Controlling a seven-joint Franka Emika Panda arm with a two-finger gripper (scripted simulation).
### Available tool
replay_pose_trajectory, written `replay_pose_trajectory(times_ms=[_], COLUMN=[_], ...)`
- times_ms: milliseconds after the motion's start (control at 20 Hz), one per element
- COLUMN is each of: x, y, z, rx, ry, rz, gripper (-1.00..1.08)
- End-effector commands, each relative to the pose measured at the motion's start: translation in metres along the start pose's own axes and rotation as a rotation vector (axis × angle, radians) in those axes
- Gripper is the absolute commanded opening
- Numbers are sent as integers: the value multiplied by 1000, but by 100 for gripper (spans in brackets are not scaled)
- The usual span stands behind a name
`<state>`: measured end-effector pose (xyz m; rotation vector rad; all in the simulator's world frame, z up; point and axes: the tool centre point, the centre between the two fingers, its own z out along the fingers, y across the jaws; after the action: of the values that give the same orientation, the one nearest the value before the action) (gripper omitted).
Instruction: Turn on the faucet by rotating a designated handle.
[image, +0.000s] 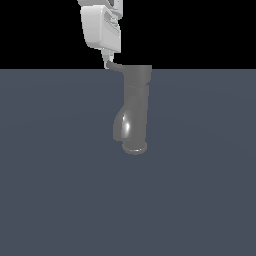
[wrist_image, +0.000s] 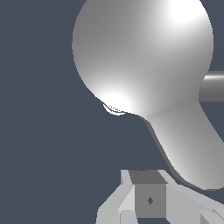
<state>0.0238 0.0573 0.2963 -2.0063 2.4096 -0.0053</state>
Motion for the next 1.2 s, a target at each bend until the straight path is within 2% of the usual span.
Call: replay_pose_trajectory(times_ms=[0,1150], x=[1,30], y=[0,62], z=[0,-1], rx=[1,-6], ry=[4,3], rz=[1,0], gripper=[-100,-100])
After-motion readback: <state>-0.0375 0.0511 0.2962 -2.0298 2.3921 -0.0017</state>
